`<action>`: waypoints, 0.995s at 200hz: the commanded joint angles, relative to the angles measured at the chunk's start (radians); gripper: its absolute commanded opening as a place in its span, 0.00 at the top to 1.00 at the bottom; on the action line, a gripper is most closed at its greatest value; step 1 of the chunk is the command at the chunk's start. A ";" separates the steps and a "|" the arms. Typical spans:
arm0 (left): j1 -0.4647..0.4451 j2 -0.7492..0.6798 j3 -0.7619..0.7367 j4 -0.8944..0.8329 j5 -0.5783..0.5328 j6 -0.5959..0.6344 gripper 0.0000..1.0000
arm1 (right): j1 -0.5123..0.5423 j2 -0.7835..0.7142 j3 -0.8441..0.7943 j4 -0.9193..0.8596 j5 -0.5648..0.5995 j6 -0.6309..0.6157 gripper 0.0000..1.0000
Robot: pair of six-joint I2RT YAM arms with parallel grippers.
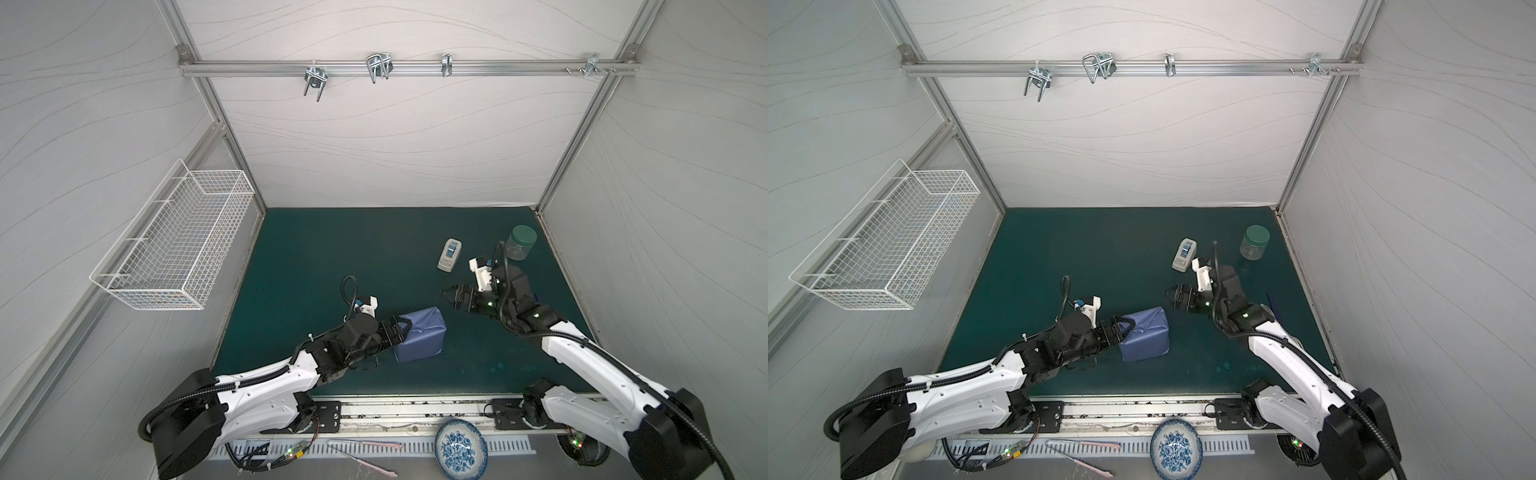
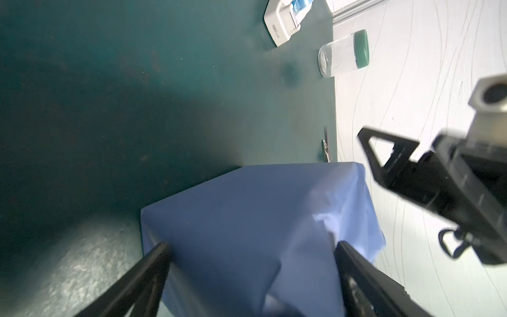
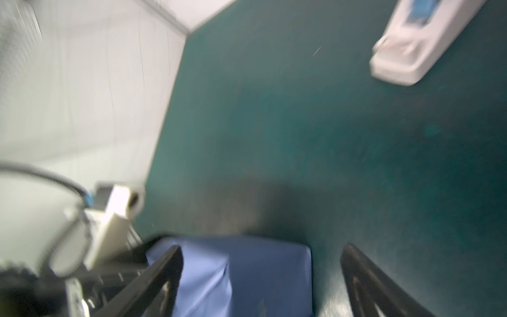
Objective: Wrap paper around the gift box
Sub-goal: 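Pull tape from the white dispenser with the right gripper while left holds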
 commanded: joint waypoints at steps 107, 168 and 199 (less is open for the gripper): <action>-0.004 0.047 0.002 -0.108 0.016 0.043 0.06 | -0.231 0.796 0.472 0.122 -0.183 -0.042 0.58; -0.004 0.047 0.004 -0.117 0.014 0.041 0.06 | -0.251 0.914 0.527 0.170 -0.244 -0.019 0.64; -0.005 0.040 0.005 -0.128 0.010 0.048 0.06 | -0.253 0.955 0.526 0.219 -0.275 0.014 0.67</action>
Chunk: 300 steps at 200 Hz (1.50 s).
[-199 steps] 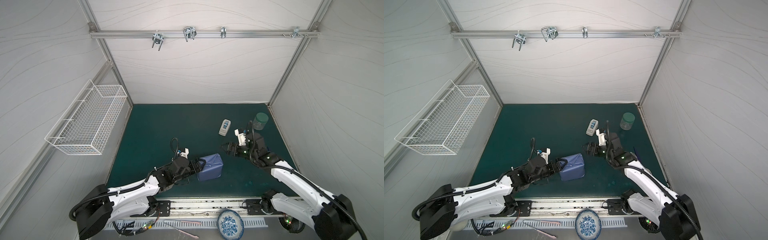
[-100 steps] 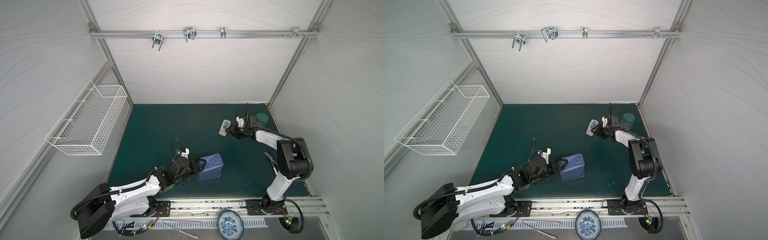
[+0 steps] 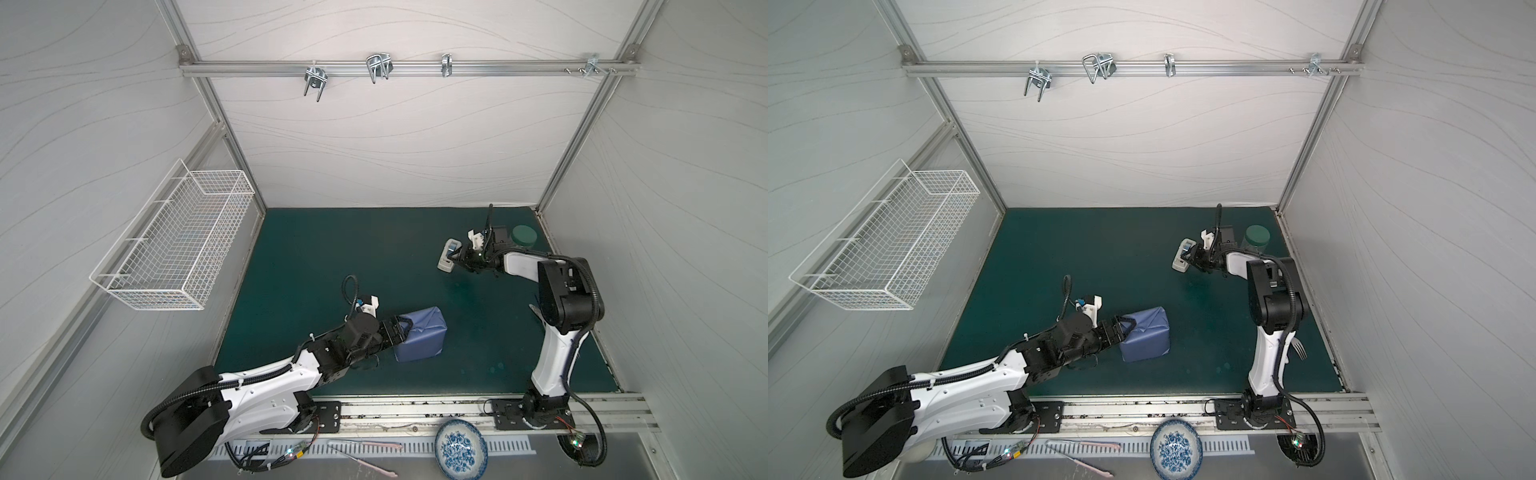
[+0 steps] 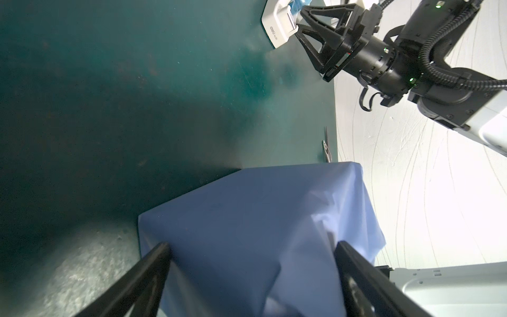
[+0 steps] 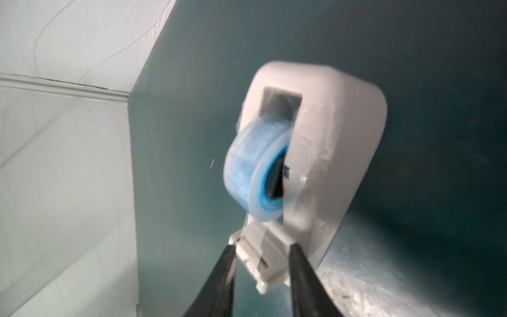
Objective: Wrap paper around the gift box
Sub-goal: 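Pull tape from the white dispenser with the right gripper while left holds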
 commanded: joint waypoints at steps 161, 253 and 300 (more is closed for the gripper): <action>-0.005 0.005 0.010 -0.190 -0.012 0.039 0.06 | -0.020 0.116 -0.057 0.299 -0.114 0.313 0.99; -0.003 0.002 0.003 -0.209 -0.043 0.047 0.06 | -0.032 0.051 -0.117 0.573 -0.234 0.586 1.00; 0.000 0.006 0.006 -0.214 -0.048 0.056 0.06 | -0.015 0.044 -0.169 0.648 -0.242 0.631 1.00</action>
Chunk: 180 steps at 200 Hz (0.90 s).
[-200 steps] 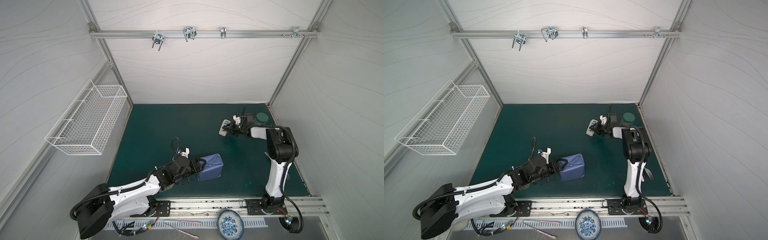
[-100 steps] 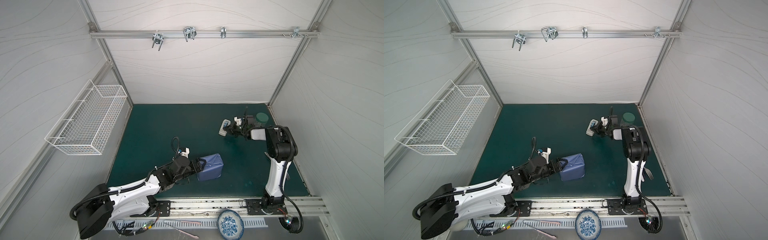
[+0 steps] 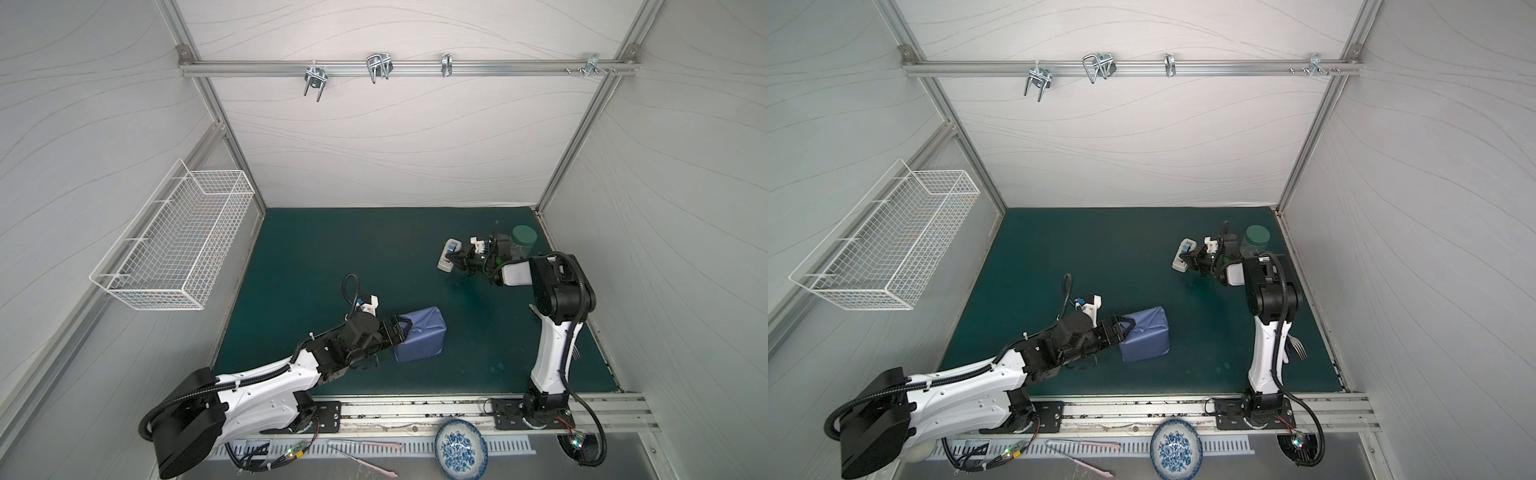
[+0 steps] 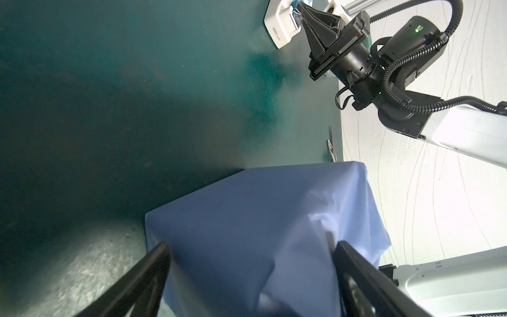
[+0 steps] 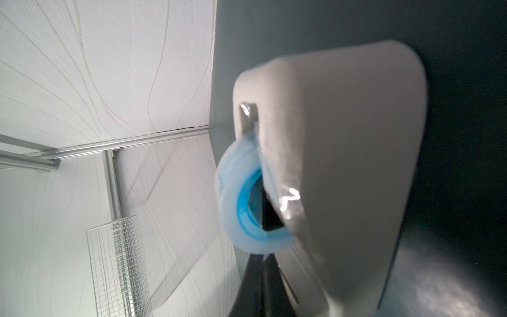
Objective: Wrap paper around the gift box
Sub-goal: 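Pull tape from the white dispenser with the right gripper while left holds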
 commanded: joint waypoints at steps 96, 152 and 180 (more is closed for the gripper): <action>0.003 0.028 -0.014 -0.170 -0.027 0.036 0.06 | 0.044 -0.085 -0.072 0.158 -0.041 0.102 1.00; 0.009 0.022 -0.018 -0.173 -0.024 0.034 0.06 | 0.061 -0.131 -0.129 0.163 -0.027 0.094 1.00; 0.014 0.022 -0.015 -0.178 -0.020 0.036 0.06 | 0.082 -0.154 -0.170 0.158 -0.007 0.082 1.00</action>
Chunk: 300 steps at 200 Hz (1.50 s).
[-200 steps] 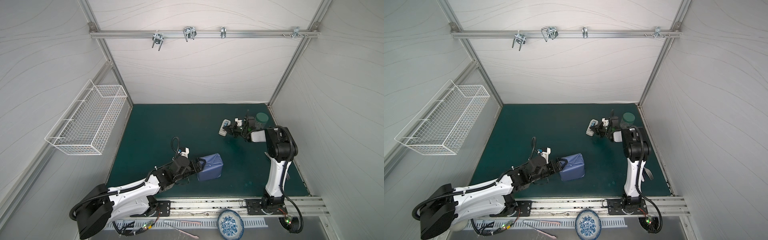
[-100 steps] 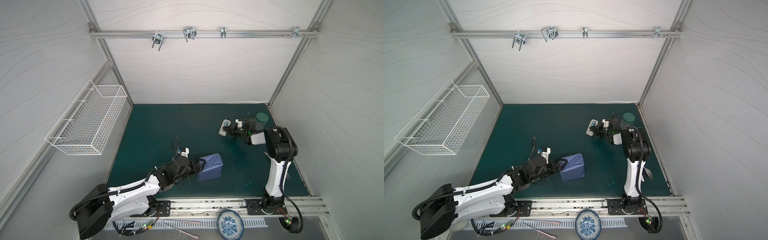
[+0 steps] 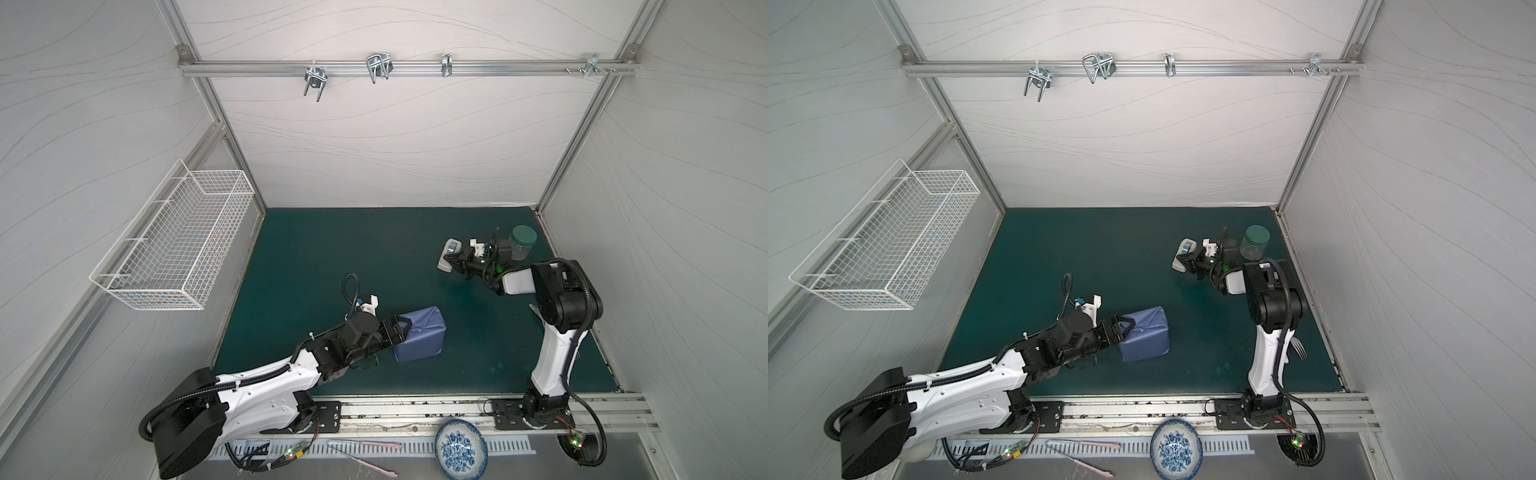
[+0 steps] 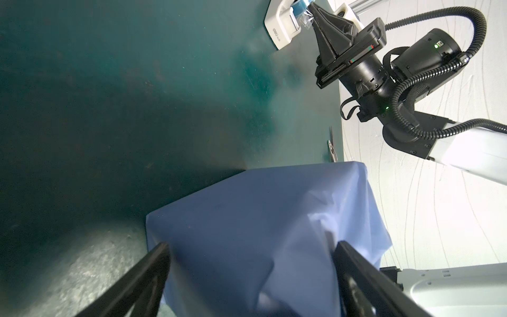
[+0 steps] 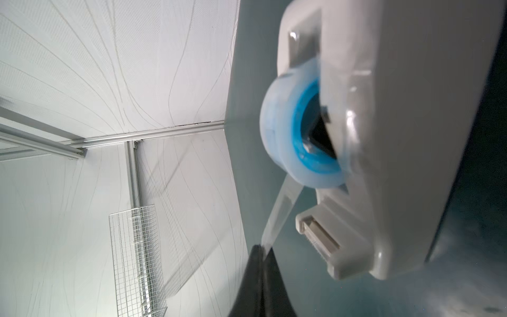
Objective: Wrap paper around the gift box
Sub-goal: 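Pull tape from the white dispenser with the right gripper while left holds, then carry the tape strip to the folded paper end with the right gripper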
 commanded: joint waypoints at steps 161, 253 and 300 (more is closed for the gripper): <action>0.019 0.016 -0.013 -0.192 -0.013 0.032 0.06 | 0.056 0.060 -0.096 -0.178 0.191 -0.147 1.00; 0.024 0.007 -0.009 -0.207 -0.004 0.045 0.06 | 0.011 -0.207 -0.172 -0.245 0.188 -0.270 1.00; 0.024 0.025 0.012 -0.219 0.013 0.061 0.06 | 0.120 -0.723 -0.161 -0.722 0.105 -0.540 1.00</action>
